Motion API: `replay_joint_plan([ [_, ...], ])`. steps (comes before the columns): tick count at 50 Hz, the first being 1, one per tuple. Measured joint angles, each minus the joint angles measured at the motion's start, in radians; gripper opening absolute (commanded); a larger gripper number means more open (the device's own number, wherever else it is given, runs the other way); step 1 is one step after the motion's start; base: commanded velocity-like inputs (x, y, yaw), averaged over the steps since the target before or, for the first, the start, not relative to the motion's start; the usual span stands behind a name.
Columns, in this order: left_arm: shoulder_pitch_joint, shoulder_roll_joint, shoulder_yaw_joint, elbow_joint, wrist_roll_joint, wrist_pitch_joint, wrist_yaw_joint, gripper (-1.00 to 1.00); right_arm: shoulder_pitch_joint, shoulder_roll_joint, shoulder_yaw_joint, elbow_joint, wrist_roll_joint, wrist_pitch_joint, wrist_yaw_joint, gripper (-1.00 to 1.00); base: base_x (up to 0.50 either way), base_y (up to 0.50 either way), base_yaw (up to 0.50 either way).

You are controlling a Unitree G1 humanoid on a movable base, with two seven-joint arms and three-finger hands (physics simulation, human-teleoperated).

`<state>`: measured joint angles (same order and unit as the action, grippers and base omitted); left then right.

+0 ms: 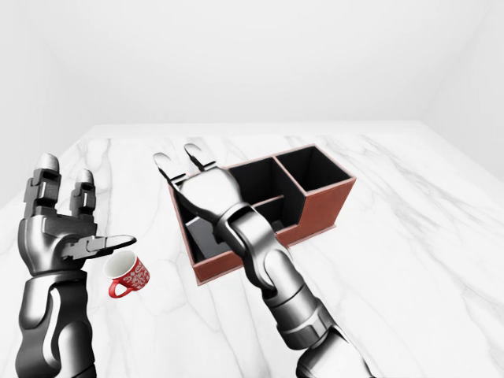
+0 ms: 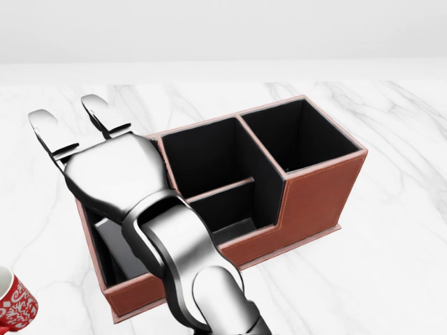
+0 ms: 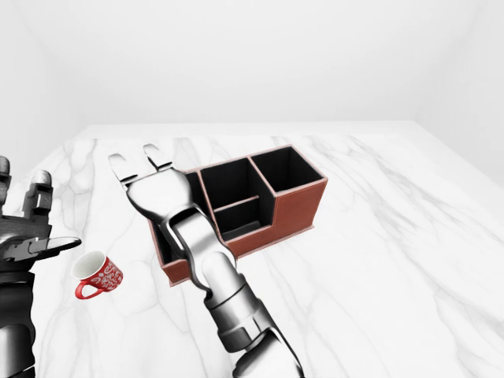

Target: Pick up the book and place it in the left compartment of the caddy.

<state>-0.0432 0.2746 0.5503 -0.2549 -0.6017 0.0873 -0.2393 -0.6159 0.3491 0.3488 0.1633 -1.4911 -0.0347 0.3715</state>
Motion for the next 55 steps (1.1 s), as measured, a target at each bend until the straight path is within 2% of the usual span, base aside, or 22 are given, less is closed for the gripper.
replay_joint_plan([
  [12, 0.003, -0.006, -0.006, -0.004, 0.008, 0.0, -0.001, 1.0, 0.03, 0.0, -0.007, -0.304, -0.004, 0.035, 0.216, 1.0, 0.0, 0.0, 0.0],
  [19, 0.007, -0.012, -0.011, -0.023, 0.013, 0.0, 0.003, 1.0, 0.005, -0.001, -0.04, -0.414, 0.019, 0.081, 0.294, 1.0, 0.0, 0.0, 0.0],
  [23, 0.009, -0.016, -0.014, -0.046, 0.014, 0.0, 0.01, 1.0, -0.007, -0.009, -0.061, -0.469, 0.042, 0.12, 0.327, 1.0, 0.0, 0.0, 0.0],
  [32, 0.0, -0.023, -0.036, -0.141, 0.019, 0.0, 0.043, 1.0, -0.021, -0.065, -0.122, -0.6, 0.126, 0.122, 0.327, 1.0, 0.0, 0.0, 0.0],
  [41, -0.035, -0.035, -0.104, -0.277, 0.052, 0.0, 0.09, 1.0, 0.01, -0.147, -0.181, -0.742, 0.269, 0.122, 0.327, 1.0, 0.0, 0.0, 0.0],
  [49, -0.06, -0.067, -0.187, -0.38, 0.121, 0.0, 0.112, 1.0, 0.056, -0.241, -0.249, -0.858, 0.458, 0.122, 0.319, 1.0, 0.0, 0.0, 0.0],
  [55, -0.063, -0.096, -0.238, -0.424, 0.169, 0.0, 0.11, 1.0, 0.091, -0.311, -0.31, -0.929, 0.642, 0.122, 0.255, 1.0, 0.0, 0.0, 0.0],
])
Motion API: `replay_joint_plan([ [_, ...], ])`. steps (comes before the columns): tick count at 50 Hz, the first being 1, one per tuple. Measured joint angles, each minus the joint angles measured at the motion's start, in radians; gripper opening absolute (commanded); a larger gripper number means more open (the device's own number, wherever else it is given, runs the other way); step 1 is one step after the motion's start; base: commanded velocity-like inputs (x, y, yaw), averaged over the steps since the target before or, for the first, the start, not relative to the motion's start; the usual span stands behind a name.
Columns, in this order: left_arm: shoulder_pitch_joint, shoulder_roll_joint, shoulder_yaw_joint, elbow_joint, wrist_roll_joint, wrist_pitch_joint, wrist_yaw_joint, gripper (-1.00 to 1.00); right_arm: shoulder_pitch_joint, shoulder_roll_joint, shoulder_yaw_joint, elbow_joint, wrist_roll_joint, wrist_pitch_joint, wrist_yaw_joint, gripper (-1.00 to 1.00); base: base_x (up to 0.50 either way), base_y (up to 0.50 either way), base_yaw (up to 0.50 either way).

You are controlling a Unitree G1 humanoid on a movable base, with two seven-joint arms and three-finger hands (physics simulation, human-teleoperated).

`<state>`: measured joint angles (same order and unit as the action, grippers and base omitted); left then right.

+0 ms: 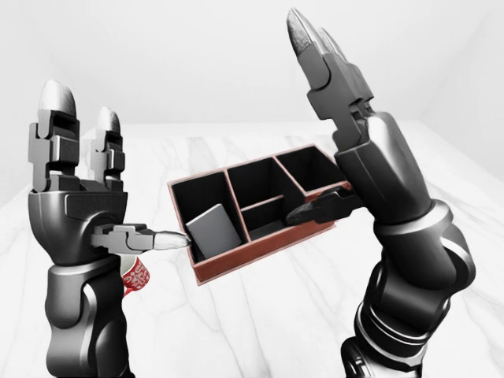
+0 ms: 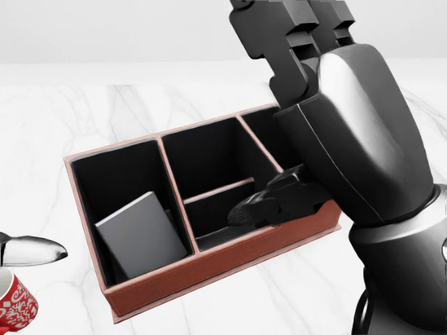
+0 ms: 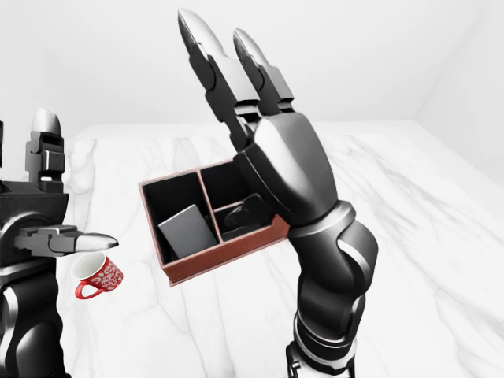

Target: Pick up the book and place it in the left compartment of the caddy.

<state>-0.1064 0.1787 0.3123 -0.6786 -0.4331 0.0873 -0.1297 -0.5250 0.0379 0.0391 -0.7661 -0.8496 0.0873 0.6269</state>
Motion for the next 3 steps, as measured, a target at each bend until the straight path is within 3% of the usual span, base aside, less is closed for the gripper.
replay_joint_plan([
  [3, 0.002, -0.013, -0.02, -0.016, 0.022, 0.0, -0.005, 1.0, 0.019, -0.032, -0.032, -0.027, 0.099, 0.0, -0.048, 1.0, 0.0, 0.0, 0.0],
])
